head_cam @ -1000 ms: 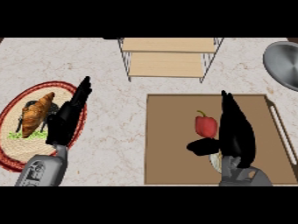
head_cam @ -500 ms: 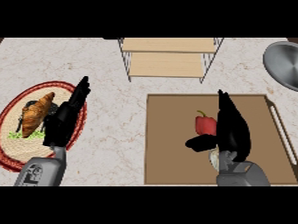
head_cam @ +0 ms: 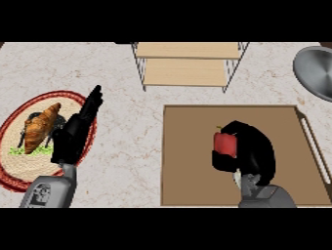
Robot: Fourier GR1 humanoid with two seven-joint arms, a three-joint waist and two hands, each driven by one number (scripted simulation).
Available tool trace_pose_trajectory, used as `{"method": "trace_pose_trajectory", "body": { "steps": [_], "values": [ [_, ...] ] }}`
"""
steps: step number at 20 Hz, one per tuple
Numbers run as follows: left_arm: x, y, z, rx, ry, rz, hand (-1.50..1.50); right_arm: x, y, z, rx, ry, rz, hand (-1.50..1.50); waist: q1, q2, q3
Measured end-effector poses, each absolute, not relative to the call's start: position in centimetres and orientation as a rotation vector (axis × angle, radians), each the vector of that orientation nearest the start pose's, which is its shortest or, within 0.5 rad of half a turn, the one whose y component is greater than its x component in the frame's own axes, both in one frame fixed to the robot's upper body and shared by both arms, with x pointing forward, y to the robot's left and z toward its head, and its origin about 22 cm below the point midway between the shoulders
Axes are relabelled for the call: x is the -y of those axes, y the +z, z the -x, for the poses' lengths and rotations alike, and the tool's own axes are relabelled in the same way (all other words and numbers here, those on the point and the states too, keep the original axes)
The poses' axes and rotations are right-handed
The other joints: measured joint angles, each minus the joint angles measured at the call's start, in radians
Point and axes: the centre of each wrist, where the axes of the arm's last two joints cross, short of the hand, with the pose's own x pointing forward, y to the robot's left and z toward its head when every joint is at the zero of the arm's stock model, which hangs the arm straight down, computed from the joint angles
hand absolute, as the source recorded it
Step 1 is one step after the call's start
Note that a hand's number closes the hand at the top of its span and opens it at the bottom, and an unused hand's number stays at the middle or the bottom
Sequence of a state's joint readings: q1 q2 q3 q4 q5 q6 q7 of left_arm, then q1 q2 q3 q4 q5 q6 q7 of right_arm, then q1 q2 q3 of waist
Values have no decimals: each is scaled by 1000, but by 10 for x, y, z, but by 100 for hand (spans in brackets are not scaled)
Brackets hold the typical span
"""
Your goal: Pick the bell pepper from the tray and place it in the tiered shelf
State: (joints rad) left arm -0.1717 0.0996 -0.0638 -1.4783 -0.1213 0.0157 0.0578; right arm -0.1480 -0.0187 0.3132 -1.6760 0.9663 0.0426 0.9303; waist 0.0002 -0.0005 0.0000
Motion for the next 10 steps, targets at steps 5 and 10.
{"method": "trace_pose_trajectory", "body": {
  "steps": [5, 10],
  "values": [
    [-222, 18, -285, 1577, -261, -103, 0, 117, 55, -253, 1004, 647, 904, 150, 5, 0, -1],
    [-210, 21, -292, 1591, -309, -61, 0, 54, 60, -251, 1070, 857, 864, 150, 70, 10, -2]
  ]
}}
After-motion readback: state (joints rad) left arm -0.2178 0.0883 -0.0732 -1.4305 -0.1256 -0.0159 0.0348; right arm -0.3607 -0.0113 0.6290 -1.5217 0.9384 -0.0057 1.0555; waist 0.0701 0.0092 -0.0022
